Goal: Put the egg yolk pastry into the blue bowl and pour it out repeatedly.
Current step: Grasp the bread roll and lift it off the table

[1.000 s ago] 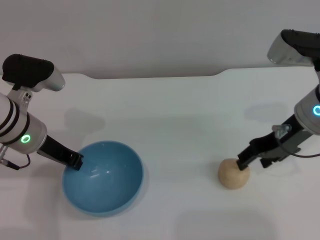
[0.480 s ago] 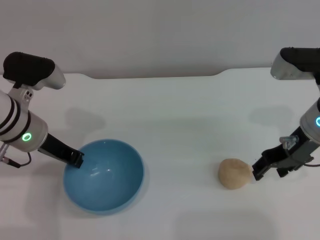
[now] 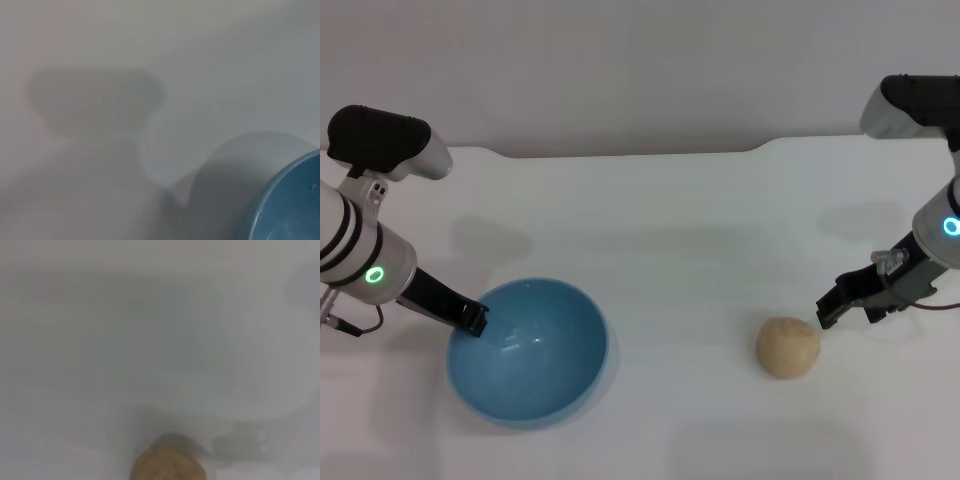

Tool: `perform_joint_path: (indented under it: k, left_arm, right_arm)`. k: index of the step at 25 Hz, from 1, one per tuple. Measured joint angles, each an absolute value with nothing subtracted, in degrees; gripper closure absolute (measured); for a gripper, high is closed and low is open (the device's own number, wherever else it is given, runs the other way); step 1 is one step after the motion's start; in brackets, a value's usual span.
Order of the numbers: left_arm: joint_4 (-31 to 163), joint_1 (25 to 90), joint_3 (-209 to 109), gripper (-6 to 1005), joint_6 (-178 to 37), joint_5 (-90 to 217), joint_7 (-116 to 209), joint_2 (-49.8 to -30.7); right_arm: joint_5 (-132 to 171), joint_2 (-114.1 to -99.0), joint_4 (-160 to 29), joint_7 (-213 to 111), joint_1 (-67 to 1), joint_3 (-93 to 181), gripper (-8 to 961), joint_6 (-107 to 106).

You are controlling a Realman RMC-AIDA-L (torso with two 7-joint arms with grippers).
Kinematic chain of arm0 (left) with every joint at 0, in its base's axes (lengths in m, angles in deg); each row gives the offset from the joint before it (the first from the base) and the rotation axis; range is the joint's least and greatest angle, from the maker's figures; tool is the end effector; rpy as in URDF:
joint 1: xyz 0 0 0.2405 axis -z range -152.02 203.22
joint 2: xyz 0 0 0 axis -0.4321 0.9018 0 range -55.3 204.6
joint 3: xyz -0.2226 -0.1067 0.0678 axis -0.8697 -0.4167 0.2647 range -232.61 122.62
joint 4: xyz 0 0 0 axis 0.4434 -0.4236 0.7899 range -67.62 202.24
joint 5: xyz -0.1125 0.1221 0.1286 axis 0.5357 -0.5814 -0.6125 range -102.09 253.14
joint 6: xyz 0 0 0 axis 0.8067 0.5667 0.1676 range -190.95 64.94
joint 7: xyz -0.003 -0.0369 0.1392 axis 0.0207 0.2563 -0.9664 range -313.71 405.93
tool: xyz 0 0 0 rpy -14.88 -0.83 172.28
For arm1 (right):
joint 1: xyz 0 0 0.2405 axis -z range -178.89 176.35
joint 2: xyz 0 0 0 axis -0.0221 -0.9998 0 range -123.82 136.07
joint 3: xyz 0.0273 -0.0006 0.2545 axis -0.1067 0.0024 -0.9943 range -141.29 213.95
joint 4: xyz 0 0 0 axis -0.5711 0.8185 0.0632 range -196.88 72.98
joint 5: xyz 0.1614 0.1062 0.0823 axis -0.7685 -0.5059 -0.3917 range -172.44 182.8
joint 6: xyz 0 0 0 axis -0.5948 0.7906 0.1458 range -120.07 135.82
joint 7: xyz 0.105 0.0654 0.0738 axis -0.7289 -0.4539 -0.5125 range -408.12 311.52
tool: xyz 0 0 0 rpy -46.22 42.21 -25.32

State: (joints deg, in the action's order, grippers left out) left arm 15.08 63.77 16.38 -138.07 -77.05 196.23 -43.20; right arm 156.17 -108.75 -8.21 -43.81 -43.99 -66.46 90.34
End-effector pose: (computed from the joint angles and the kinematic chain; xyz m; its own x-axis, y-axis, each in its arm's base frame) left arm -0.2600 0.3747 -0.0153 0.4964 0.8617 -0.1051 0.7174 -0.4754 -0.5092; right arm 0.2310 0.3811 -0.0056 0.2206 -0.9751 0.0207 -0.8108 -0.1952 -0.5518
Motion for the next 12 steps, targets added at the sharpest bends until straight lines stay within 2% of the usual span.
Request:
perform_joint_path:
  k: [12]
  left_arm:
    - [15.80,64.03,16.31,1000,-137.53,-77.05,196.23,-43.16]
  right_arm:
    - [152.07,-109.01,-10.36,-42.89,-44.65,-66.03,349,86.72]
